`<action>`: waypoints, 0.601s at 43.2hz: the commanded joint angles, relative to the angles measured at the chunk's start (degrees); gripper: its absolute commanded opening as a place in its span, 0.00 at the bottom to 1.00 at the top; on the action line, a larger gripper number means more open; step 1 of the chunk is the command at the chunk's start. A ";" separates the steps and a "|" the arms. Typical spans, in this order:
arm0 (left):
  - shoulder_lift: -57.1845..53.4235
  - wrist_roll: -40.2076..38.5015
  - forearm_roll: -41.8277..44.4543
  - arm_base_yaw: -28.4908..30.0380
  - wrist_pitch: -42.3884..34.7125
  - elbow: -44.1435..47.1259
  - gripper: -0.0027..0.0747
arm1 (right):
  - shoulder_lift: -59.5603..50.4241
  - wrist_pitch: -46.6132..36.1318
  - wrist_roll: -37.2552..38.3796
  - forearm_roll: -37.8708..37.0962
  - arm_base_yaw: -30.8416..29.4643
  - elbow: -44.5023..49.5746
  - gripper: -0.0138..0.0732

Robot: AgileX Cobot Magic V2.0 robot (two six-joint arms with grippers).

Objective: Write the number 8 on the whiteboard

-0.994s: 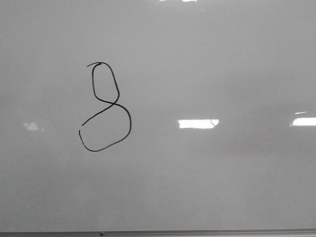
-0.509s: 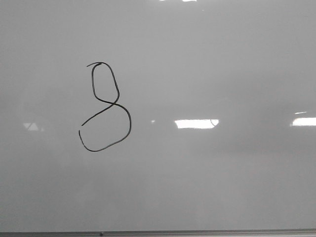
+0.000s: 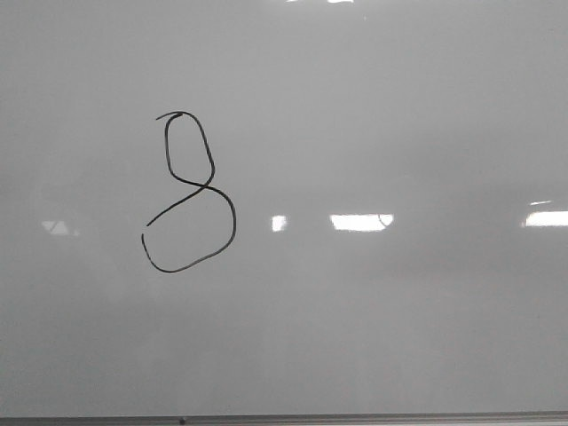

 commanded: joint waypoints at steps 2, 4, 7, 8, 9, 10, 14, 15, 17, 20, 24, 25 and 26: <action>0.30 -0.09 -0.49 0.09 -4.83 -1.34 0.01 | 0.21 -3.45 -0.21 1.56 -0.39 -1.41 0.08; 0.30 -0.09 -0.49 0.09 -5.91 -0.62 0.01 | 0.21 -3.45 -0.21 1.56 -0.39 -1.41 0.08; 0.11 -0.70 2.22 0.09 -6.32 0.18 0.01 | 0.21 -3.45 -0.21 1.56 -0.39 -1.41 0.08; -0.22 -2.30 4.13 -0.03 -6.37 0.41 0.01 | 0.21 -3.45 -0.21 1.56 -0.39 -1.41 0.08; -0.59 -3.53 6.08 -0.03 -6.54 0.73 0.01 | 0.21 -3.38 -0.21 1.56 -0.39 -1.41 0.08; -1.07 -6.73 8.96 -0.03 -7.07 1.35 0.01 | 0.21 -3.38 -0.21 1.56 -0.39 -1.41 0.08; -4.74 -17.72 17.98 -0.03 -10.19 4.16 0.01 | 0.21 -3.38 -0.21 1.56 -0.39 -1.41 0.08; -5.72 -18.72 19.40 -0.03 -10.75 5.02 0.01 | 0.21 -3.38 -0.21 1.56 -0.39 -1.41 0.08; -8.04 -19.99 20.82 0.08 -12.71 7.16 0.01 | 0.21 -3.38 -0.21 1.56 -0.39 -1.41 0.08; -11.48 -19.99 20.82 0.08 -14.34 10.37 0.01 | 0.21 -3.38 -0.21 1.56 -0.39 -1.41 0.08; -15.75 -19.99 20.82 0.08 -15.07 14.34 0.01 | 0.21 -3.38 -0.21 1.56 -0.39 -1.41 0.08; -16.64 -19.99 20.82 0.08 -15.07 15.51 0.01 | 0.21 -3.38 -0.21 1.56 -0.39 -1.41 0.08; -17.79 -19.99 20.82 0.08 -15.07 16.37 0.01 | 0.21 -3.38 -0.21 1.56 -0.39 -1.41 0.08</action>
